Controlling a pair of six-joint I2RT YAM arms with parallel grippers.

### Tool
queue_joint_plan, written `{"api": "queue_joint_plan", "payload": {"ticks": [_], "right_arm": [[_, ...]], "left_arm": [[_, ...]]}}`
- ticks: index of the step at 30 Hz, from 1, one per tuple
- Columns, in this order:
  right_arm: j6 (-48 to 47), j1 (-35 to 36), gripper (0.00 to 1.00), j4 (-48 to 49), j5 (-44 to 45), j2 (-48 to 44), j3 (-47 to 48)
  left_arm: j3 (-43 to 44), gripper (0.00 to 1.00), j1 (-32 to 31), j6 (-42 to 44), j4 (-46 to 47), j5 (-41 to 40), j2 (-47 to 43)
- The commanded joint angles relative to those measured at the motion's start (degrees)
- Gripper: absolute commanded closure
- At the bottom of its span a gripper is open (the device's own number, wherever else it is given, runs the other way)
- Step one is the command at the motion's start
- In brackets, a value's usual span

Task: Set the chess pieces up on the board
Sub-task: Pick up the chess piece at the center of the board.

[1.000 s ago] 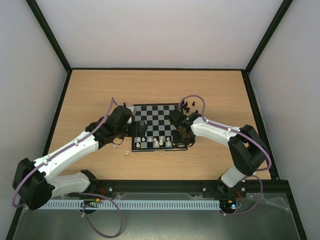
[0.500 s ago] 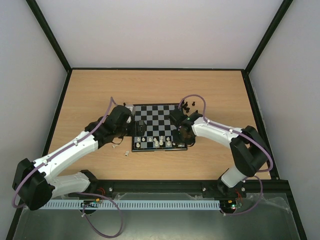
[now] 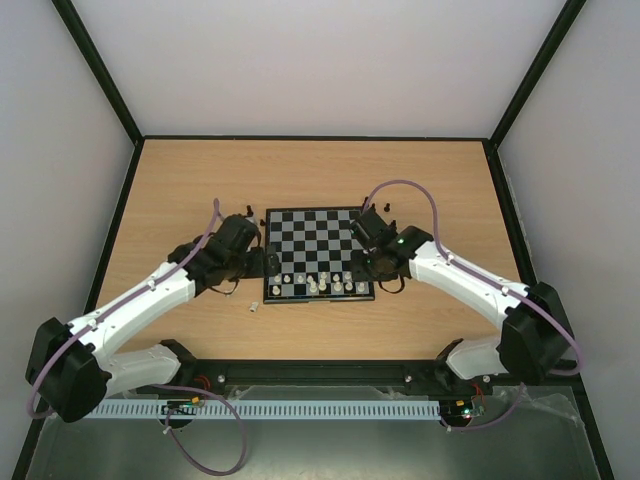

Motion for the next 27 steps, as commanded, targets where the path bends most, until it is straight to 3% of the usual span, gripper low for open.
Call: {"api": "queue_joint_plan", "payload": {"ticks": [1,7,10,13,16,21,27], "right_arm": [[-4.4,0.2,0.58,-2.1,-1.5,-1.9,0.6],[-7.2,0.1,0.58,0.0,-4.6,-3.4,-1.5],[-8.0,0.0,0.58,0.7,-5.6,-4.1,-2.8],[-8.6,-0.1,0.58,1.3,-6.4,-4.9,-3.8],[-9.0,-0.3,0.58,1.6,-7.0,-5.3,-4.2],[-9.4,-0.3,0.58,1.8,-7.7,-5.6,-4.3],[-9.4,-0.4,0.58,1.9,-7.8,-5.5,-4.4]], "left_arm": [[-2.9,0.01,0.4,-4.0,-5.3,-2.2,-0.2],[-4.1,0.03,0.4,-6.5,-10.9,-0.2,-1.4],[-5.1,0.15,0.1,-7.1,-12.5,1.4,-1.9],[-6.5,0.33,-1.1,-8.1,-13.0,2.1,-1.0],[-7.5,0.43,-3.9,-10.0,-12.1,1.7,1.1],[-8.1,0.48,-8.0,-13.0,-10.5,-0.2,4.9],[-9.9,0.57,-8.5,-13.2,-8.9,-0.8,6.3]]}}
